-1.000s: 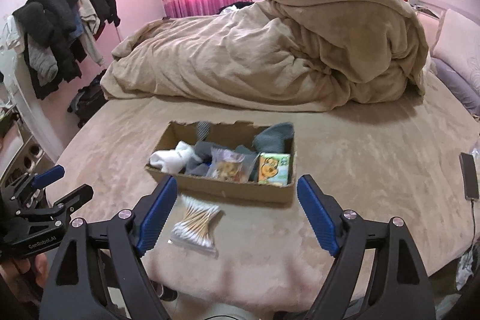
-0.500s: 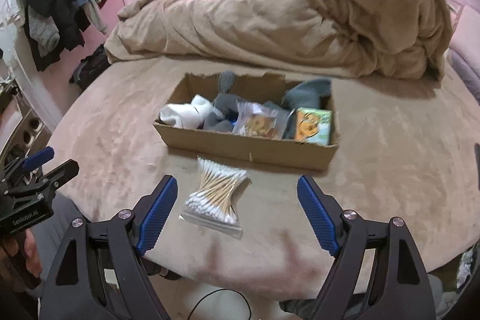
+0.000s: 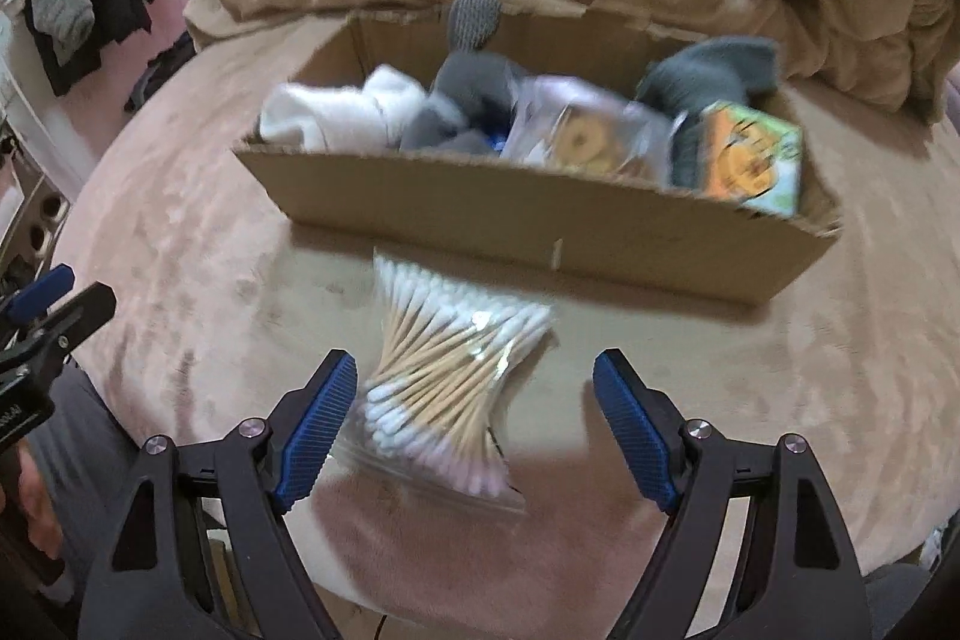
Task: Organize objects
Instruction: 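Grasp the bag of cotton swabs with the right gripper, then lower the cotton swab bag into the box and open the right gripper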
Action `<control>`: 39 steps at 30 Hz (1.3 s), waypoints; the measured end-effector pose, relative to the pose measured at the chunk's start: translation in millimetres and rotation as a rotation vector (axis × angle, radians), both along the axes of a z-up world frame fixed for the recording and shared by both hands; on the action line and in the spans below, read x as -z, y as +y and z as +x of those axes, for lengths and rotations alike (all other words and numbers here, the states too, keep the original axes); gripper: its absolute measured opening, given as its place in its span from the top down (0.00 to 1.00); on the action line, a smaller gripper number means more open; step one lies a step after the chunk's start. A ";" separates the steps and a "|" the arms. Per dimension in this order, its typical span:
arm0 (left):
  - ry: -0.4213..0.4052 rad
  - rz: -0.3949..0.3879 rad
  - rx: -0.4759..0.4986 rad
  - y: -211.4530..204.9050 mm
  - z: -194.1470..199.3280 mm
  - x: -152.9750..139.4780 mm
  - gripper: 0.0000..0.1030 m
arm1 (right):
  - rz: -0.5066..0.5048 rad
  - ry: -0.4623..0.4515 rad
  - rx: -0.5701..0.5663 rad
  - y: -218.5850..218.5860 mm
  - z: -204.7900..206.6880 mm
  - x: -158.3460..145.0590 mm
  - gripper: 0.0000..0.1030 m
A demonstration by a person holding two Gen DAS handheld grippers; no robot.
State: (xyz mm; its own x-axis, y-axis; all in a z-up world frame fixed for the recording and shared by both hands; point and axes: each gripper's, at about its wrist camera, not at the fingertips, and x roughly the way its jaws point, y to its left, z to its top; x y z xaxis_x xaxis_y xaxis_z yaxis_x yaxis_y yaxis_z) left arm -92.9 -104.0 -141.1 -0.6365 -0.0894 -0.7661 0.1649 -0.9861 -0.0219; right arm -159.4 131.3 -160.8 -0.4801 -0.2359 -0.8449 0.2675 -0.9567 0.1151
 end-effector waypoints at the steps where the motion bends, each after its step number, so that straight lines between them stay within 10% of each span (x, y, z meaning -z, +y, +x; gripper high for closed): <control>1: -0.004 0.000 0.001 0.1 -0.8 1.9 0.18 | -0.002 -0.006 -0.006 -2.7 -1.5 3.2 0.20; 10: -0.067 0.002 0.003 4.2 -10.0 25.2 0.18 | 0.014 0.006 -0.061 -18.7 -3.0 11.1 0.57; 39: 0.071 0.073 0.112 66.6 -63.6 -61.3 0.18 | -0.119 0.201 0.004 26.1 -24.9 -89.5 0.59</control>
